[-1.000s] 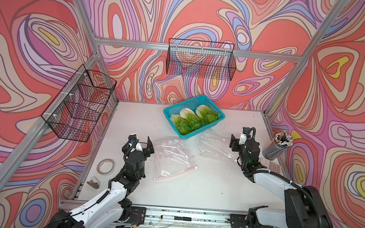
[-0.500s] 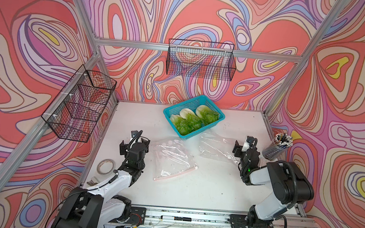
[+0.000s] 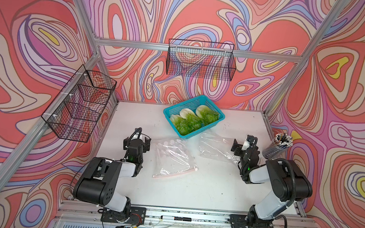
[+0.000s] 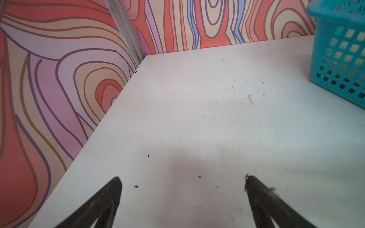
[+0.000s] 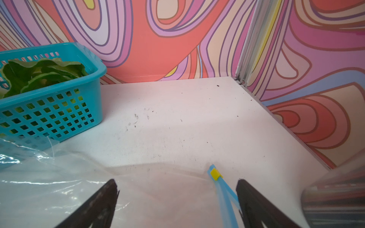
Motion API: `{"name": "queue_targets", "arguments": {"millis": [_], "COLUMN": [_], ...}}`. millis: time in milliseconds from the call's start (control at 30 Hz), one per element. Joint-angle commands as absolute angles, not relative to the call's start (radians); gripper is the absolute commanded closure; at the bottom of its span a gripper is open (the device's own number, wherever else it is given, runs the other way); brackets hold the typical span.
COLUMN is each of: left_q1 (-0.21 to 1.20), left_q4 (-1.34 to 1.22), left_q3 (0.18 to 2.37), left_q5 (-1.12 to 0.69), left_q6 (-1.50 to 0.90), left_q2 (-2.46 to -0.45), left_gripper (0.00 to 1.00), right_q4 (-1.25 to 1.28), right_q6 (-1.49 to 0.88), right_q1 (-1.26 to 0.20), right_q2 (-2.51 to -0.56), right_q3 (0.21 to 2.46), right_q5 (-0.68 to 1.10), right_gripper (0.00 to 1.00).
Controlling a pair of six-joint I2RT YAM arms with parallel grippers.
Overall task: Open the zip-top bag and take out the chinese cabbages
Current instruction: Reset both arms
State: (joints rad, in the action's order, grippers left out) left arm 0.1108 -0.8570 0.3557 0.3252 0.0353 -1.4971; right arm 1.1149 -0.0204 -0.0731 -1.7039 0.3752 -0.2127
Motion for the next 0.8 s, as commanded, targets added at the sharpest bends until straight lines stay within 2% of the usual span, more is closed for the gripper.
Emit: {"name": "queue_targets", "arguments": {"millis": [0,33,67,133,200,267,333,400,767], "left_q1": [0.07,0.069,0.065,0.061,0.061,0.06,0.06,0.06,0.06], "left_q4": [-0.956,-0.976,-0.863,-0.973,-0.851,-0.96,-0.865,-0.943,-0.914], "left_q3": [0.353,0.355,0.374,0.356,0.379,0.36,0.38,0.363,0.37], "left_q5": [0.166,0.167,0.16,0.155,0.168,0.172,0.187,0.191,0.19], "left_q6": [0.019,0.025,0.004,0.015,-0.006,0.007,-0.012,-0.002,-0.007], "left_q2": [-1.546,-1.563,-1.523,-1.564,-1.523,-1.559,-1.531,-1.555,-1.545], "left_gripper": [0.0,0.0,0.0,0.0,0.0,0.0,0.0,0.0,0.0], "right_q4": [1.14,1.141,1.14,1.14,1.14,1.14,1.14,1.141,1.137], "right_q6": [-0.02,-0.02,-0.021,-0.02,-0.02,-0.02,-0.02,-0.02,-0.02], "right_q1": [-0.071,-0.071,-0.071,-0.071,-0.07,-0.071,-0.071,-0.071,-0.07], "right_q2": [-1.709,-1.71,-1.71,-1.71,-1.71,-1.71,-1.71,-1.71,-1.71], "right_q3": [0.386,0.385,0.385,0.385,0.385,0.385,0.385,0.385,0.387], "right_q5": [-0.216,-0.216,-0.216,-0.216,-0.216,-0.216,-0.216,-0.216,-0.216], "right_gripper": [0.02,0.02,0.02,0.02,0.02,0.02,0.02,0.02,0.02]}}
